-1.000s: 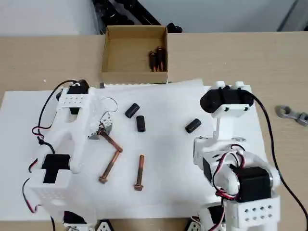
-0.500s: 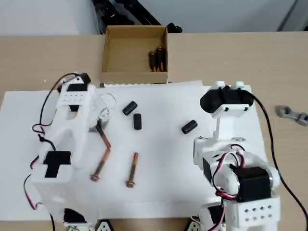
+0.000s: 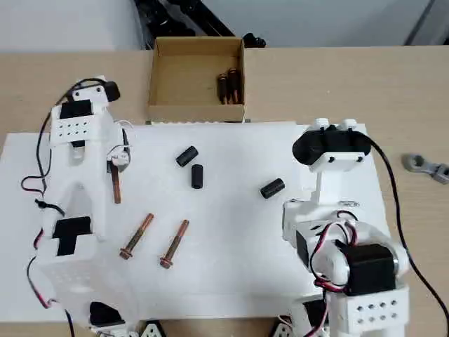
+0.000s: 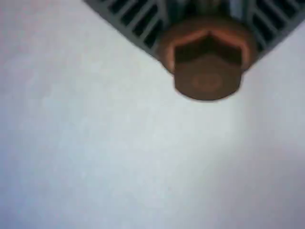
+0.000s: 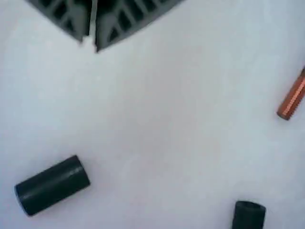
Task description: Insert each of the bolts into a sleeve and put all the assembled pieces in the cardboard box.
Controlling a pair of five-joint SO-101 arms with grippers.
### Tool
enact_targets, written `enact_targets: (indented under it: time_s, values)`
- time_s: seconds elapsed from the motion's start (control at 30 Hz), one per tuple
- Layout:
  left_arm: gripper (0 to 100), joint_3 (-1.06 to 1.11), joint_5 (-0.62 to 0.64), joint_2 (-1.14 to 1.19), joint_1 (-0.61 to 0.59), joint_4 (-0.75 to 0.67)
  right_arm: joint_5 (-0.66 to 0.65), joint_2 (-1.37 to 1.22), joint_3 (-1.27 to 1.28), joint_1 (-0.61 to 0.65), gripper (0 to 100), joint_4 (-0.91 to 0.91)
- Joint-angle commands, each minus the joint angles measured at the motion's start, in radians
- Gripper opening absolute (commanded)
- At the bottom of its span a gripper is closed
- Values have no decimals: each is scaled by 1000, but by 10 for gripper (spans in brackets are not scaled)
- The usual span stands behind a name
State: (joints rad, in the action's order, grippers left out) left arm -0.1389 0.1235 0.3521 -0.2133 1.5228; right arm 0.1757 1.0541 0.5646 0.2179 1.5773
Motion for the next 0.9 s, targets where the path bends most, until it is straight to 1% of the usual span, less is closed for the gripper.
enact_targets:
  time_s: [0.0,0.1,0.27,0.4,0.5,0.6,0.73,0.8,0.87]
  values:
    - [6,-48,-115,-14,-6,21,9,13,-3,-8,7,-15]
    - [6,-42,-196,-6,-5,29,9,13,-3,-8,7,-13]
    - [6,-25,-273,-5,-5,23,9,13,-3,-8,7,-18]
    - [6,47,-276,-5,-6,-40,31,8,-3,-8,7,-16]
    - [6,137,-276,-8,-6,-137,138,1,2,-7,7,-12]
    - [6,213,-276,-15,-6,-235,187,1,35,-4,9,-21]
    - [6,236,-276,-17,-3,-272,209,-35,80,-4,11,-50]
    - [6,236,-276,-18,-5,-275,209,-65,80,-4,41,-81]
    - [6,236,-276,-18,-5,-275,222,-97,80,-4,100,-117]
